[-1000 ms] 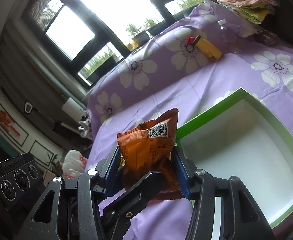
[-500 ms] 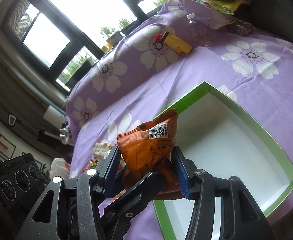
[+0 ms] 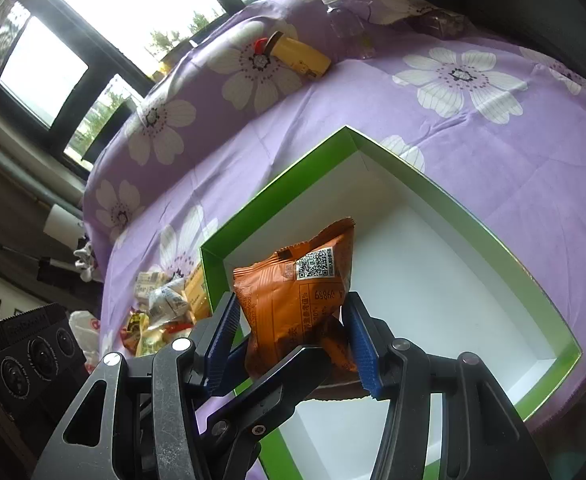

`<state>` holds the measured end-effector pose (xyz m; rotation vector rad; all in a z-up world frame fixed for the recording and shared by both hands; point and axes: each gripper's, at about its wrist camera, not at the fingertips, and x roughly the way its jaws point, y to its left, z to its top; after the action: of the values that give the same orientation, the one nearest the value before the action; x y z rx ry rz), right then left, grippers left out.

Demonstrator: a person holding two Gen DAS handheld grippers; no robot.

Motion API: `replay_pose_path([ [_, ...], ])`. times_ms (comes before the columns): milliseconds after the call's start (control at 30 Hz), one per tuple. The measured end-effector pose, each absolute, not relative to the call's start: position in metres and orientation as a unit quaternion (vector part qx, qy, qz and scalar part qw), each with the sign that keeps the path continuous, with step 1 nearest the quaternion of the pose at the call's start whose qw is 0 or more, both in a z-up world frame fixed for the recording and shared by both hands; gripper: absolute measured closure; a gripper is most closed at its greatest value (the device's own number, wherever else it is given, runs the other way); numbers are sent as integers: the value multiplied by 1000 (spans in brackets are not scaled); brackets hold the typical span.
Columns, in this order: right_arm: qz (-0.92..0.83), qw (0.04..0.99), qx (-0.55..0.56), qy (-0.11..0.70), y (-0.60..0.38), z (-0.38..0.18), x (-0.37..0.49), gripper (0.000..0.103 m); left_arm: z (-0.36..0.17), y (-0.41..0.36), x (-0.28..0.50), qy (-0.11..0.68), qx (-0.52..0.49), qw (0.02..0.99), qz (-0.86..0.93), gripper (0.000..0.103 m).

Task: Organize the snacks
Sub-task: 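Open the right gripper to drop the orange bag into the box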

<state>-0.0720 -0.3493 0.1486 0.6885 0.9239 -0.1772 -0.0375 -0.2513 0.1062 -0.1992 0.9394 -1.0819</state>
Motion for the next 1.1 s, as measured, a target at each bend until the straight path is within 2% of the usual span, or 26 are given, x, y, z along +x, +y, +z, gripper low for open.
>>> replay_pose_path([
  [400,-102,819,312,471,-349,135,-65,48,94,-257,-37,452,-74,749,-480,71],
  [500,-118,815,306,478,-350,133,-64,47,98,-252,-37,437,-64,766,-466,65],
  [567,-128,816,305,474,-351,134,-66,42,103,-244,-37,427,-66,773,-464,50],
  [633,-135,819,306,467,-352,138,-67,37,110,-234,-38,417,-64,782,-459,46],
  [767,-127,839,299,436,-344,154,-71,26,127,-205,-42,387,-71,802,-450,32],
  [833,-112,852,290,421,-335,163,-70,22,136,-189,-45,376,-75,811,-441,28],
  [967,-104,874,257,399,-310,181,-67,21,152,-152,-51,341,-62,854,-387,21],
  [1100,-103,886,225,392,-287,190,-59,18,159,-108,-58,283,-21,910,-302,18],
])
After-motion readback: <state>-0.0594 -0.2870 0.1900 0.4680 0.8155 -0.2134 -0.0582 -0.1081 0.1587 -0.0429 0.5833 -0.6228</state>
